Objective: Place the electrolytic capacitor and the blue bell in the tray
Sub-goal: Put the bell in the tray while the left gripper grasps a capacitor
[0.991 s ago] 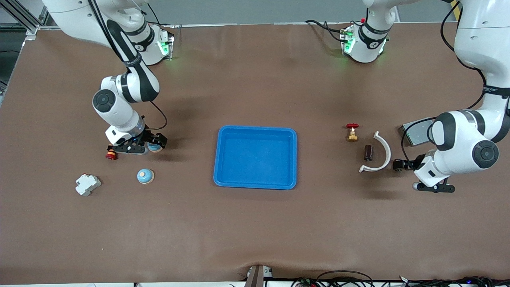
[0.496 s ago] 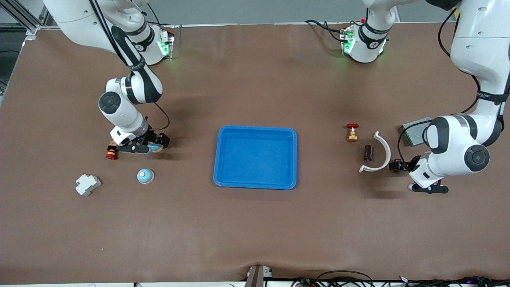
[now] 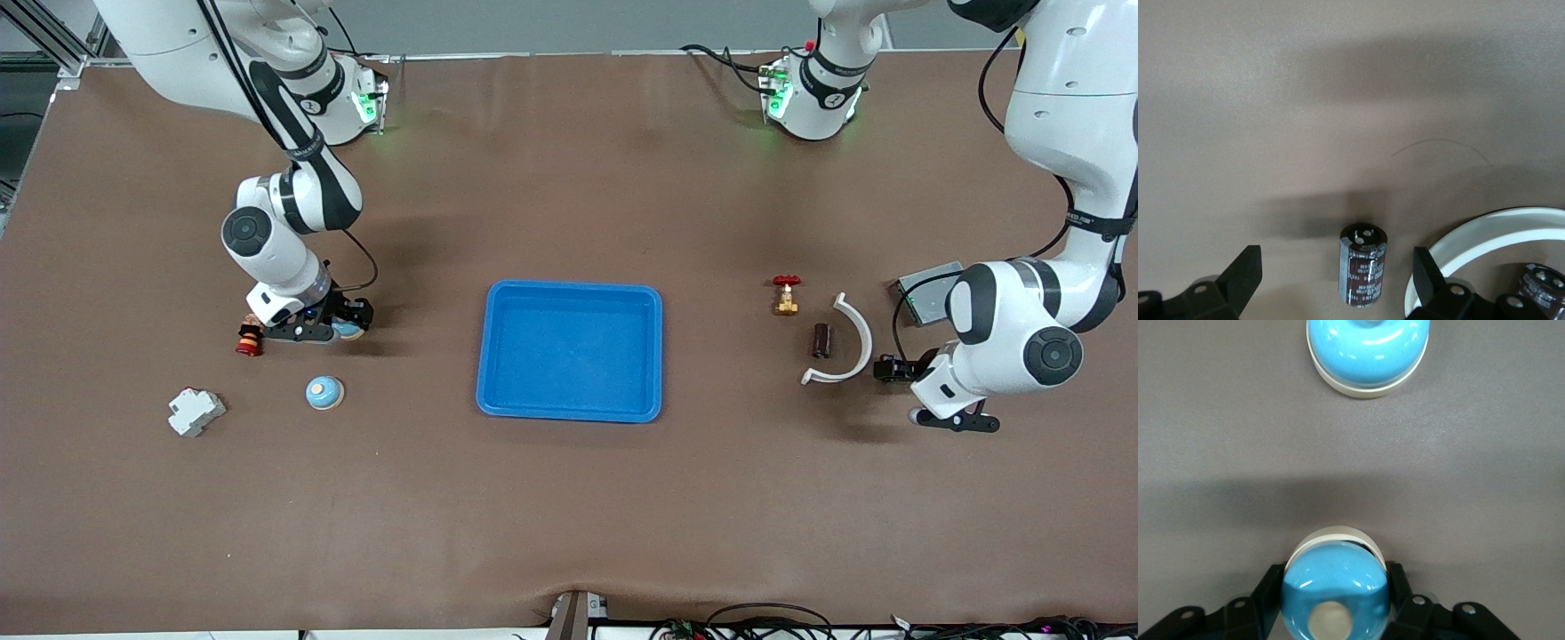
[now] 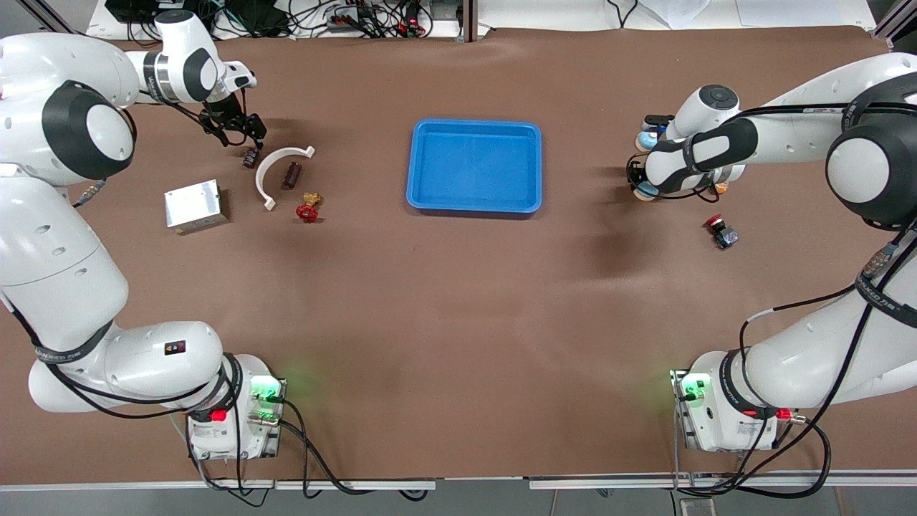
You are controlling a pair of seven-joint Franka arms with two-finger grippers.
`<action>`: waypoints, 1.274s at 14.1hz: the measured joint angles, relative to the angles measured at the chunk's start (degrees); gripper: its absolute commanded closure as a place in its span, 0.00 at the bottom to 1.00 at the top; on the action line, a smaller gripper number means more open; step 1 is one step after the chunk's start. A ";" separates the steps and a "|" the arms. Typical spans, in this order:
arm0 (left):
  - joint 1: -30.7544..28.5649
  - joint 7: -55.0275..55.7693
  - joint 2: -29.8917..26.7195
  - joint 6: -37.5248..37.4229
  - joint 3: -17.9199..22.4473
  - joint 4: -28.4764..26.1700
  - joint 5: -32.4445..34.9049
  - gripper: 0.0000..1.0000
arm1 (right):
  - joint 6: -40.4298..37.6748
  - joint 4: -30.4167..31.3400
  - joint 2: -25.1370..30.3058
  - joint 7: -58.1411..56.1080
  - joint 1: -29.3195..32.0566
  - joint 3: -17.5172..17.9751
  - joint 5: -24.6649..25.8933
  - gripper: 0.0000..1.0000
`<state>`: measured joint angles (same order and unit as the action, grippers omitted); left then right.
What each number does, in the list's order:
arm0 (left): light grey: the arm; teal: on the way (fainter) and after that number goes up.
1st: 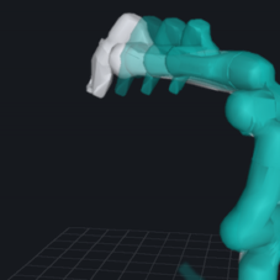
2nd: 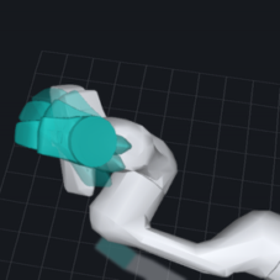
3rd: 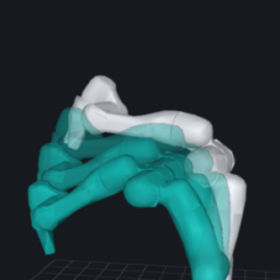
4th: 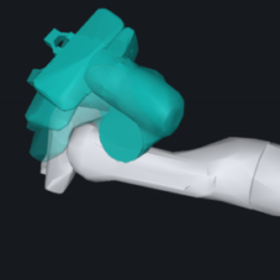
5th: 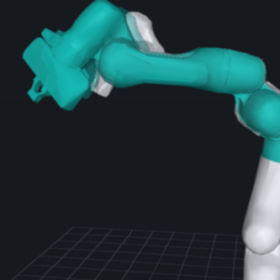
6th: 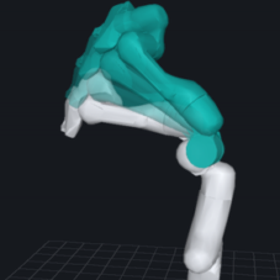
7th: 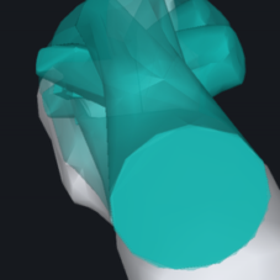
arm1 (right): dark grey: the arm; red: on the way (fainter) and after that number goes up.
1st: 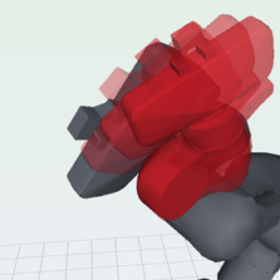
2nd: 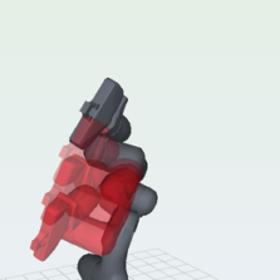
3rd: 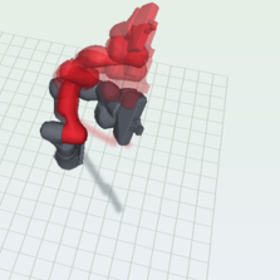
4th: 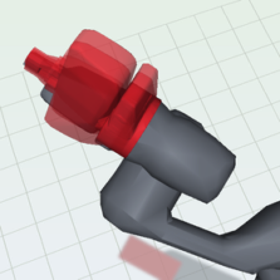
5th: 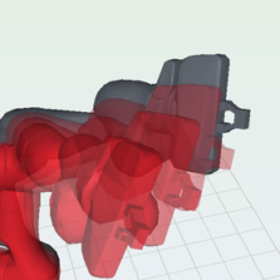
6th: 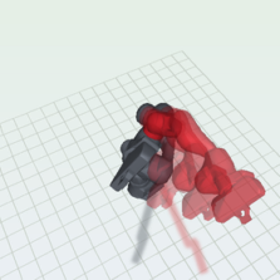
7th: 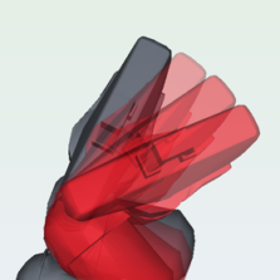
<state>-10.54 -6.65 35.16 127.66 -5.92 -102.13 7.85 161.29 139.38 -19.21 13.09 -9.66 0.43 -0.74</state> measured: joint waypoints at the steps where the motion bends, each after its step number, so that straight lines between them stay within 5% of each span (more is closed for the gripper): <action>1: -0.01 0.00 0.09 0.02 0.00 0.00 0.00 0.00 | 0.00 0.00 0.00 0.00 0.00 0.00 0.00 1.00; 11: 0.04 0.00 1.00 0.17 -0.01 0.00 0.01 0.00 | -6.40 -4.01 1.51 7.02 -2.63 0.43 0.04 1.00; 18: 0.07 0.28 1.01 0.22 -0.02 0.00 0.01 0.53 | -21.55 -15.08 2.39 24.22 -12.33 0.62 0.04 1.00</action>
<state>-10.46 -6.37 36.17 127.88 -5.94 -102.13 7.86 139.74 124.31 -16.81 37.31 -21.99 1.04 -0.70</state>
